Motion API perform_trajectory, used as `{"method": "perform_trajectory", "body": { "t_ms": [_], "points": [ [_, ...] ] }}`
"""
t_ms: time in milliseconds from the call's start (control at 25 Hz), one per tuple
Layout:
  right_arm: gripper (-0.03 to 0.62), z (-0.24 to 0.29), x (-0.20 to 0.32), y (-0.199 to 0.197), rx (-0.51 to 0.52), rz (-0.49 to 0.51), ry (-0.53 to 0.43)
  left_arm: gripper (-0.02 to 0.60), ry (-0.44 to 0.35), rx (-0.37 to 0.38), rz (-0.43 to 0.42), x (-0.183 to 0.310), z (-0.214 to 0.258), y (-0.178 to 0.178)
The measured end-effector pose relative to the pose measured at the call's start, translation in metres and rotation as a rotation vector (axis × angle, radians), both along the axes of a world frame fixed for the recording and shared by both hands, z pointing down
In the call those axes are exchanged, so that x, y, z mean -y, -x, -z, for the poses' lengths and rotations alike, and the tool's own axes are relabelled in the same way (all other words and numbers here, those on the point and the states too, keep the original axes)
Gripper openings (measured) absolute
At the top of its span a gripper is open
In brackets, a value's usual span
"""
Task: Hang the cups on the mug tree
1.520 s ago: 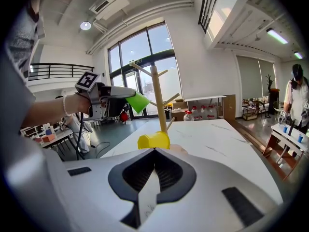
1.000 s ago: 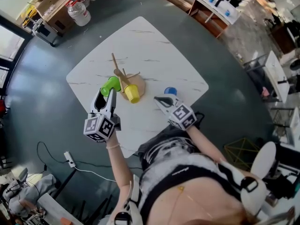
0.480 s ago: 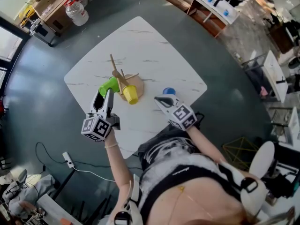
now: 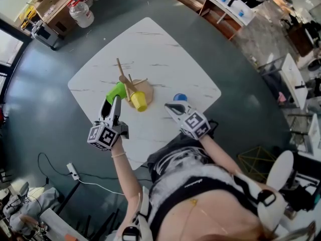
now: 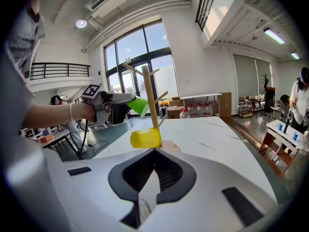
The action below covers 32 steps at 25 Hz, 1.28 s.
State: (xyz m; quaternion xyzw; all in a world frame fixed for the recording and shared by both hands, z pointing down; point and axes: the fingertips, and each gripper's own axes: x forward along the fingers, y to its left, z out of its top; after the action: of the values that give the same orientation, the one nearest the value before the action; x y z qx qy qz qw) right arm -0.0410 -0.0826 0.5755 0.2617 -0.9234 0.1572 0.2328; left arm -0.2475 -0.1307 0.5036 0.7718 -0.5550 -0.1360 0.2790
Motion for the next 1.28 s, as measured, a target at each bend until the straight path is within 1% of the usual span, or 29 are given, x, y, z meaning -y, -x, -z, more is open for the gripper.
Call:
{"method": "perform_trajectory", "body": {
  "t_ms": [120,200,400,520,600,1040,1280],
  "points": [
    [0.003,0.001,0.001,0.001,0.011,0.005,-0.020,0.245,-0.002,0.007,0.001,0.001,-0.002,-0.001],
    [0.003,0.001,0.000,0.000,0.005,0.002,-0.009,0.247,0.001,0.011,0.000,0.001,-0.003,-0.001],
    [0.003,0.000,-0.001,0.000,-0.001,-0.004,-0.003,0.289,0.016,0.025,-0.027,0.002,-0.011,-0.008],
    [0.003,0.001,-0.001,-0.001,0.000,-0.008,-0.007,0.298,0.021,0.040,-0.026,0.000,-0.013,-0.009],
    [0.003,0.000,-0.001,-0.001,0.004,-0.009,-0.013,0.318,0.026,0.048,-0.025,-0.002,-0.015,-0.010],
    [0.003,0.001,-0.007,-0.007,0.005,-0.032,-0.008,0.319,0.060,0.128,-0.025,-0.019,-0.021,-0.013],
    [0.003,0.002,-0.008,-0.011,0.016,-0.026,-0.013,0.319,0.077,0.172,-0.022,-0.029,-0.021,-0.023]
  ]
}}
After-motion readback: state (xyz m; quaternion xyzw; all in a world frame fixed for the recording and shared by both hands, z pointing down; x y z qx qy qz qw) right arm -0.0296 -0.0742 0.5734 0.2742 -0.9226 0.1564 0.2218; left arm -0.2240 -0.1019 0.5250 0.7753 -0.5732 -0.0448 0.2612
